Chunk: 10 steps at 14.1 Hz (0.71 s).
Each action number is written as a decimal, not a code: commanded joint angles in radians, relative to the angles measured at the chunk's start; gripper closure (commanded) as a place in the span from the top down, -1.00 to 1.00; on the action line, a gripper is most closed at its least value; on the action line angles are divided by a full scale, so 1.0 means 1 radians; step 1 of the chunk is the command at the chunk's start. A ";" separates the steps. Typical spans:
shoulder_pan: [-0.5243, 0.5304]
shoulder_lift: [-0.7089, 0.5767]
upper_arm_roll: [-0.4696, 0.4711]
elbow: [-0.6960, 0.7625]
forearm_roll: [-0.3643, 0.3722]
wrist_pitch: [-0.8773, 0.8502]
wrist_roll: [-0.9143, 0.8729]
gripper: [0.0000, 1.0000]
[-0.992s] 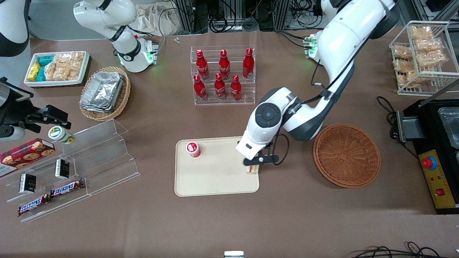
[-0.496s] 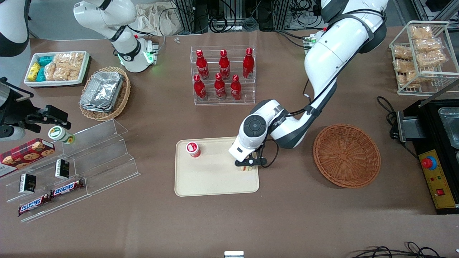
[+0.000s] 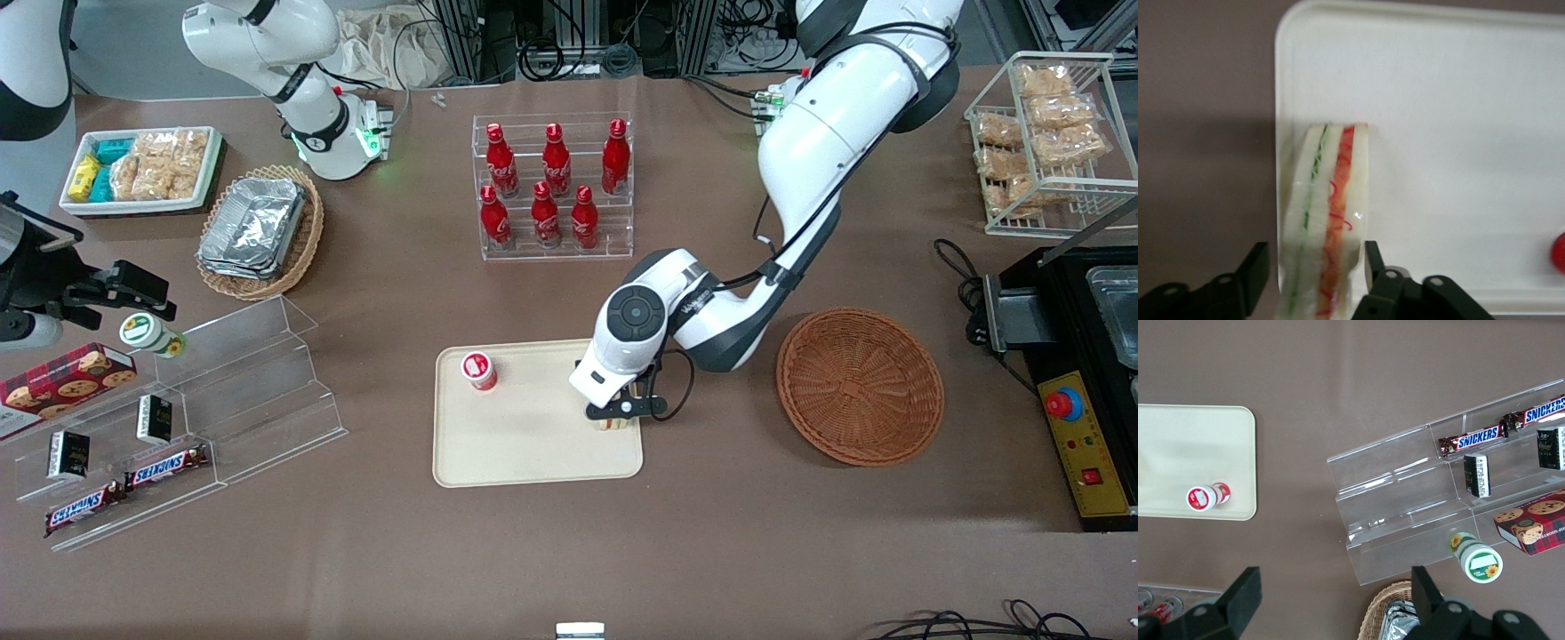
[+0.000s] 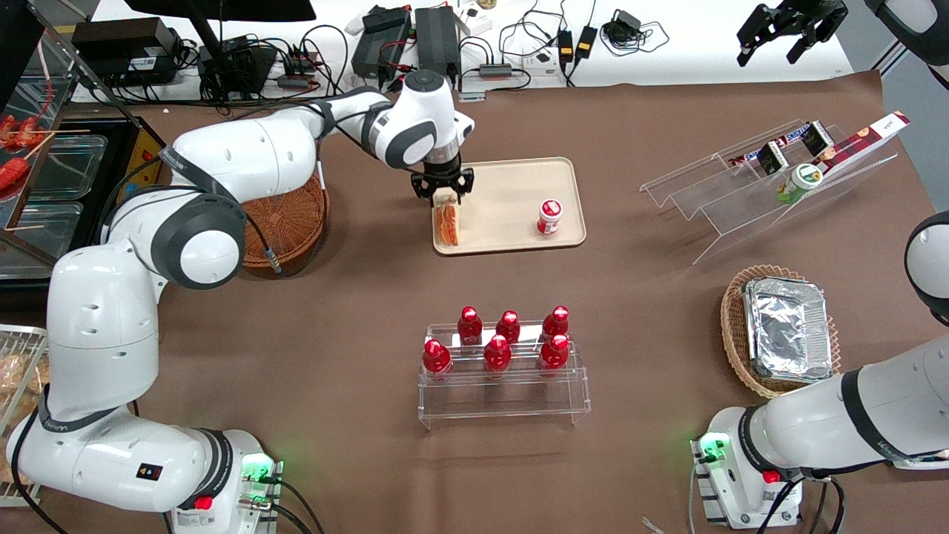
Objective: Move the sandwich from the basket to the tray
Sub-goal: 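Lower the sandwich onto the tray and open the left gripper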
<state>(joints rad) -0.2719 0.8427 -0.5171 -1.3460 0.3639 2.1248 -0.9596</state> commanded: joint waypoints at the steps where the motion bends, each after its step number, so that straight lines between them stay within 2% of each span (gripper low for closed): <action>1: 0.057 -0.114 -0.001 -0.004 -0.022 -0.017 -0.103 1.00; 3: 0.095 -0.210 0.003 -0.008 -0.028 -0.026 -0.110 1.00; 7: 0.209 -0.359 0.000 -0.028 -0.031 -0.219 -0.079 1.00; 10: 0.310 -0.492 -0.004 -0.154 -0.040 -0.258 -0.067 1.00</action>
<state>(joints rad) -0.0309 0.4622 -0.5162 -1.3650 0.3497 1.8622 -1.0350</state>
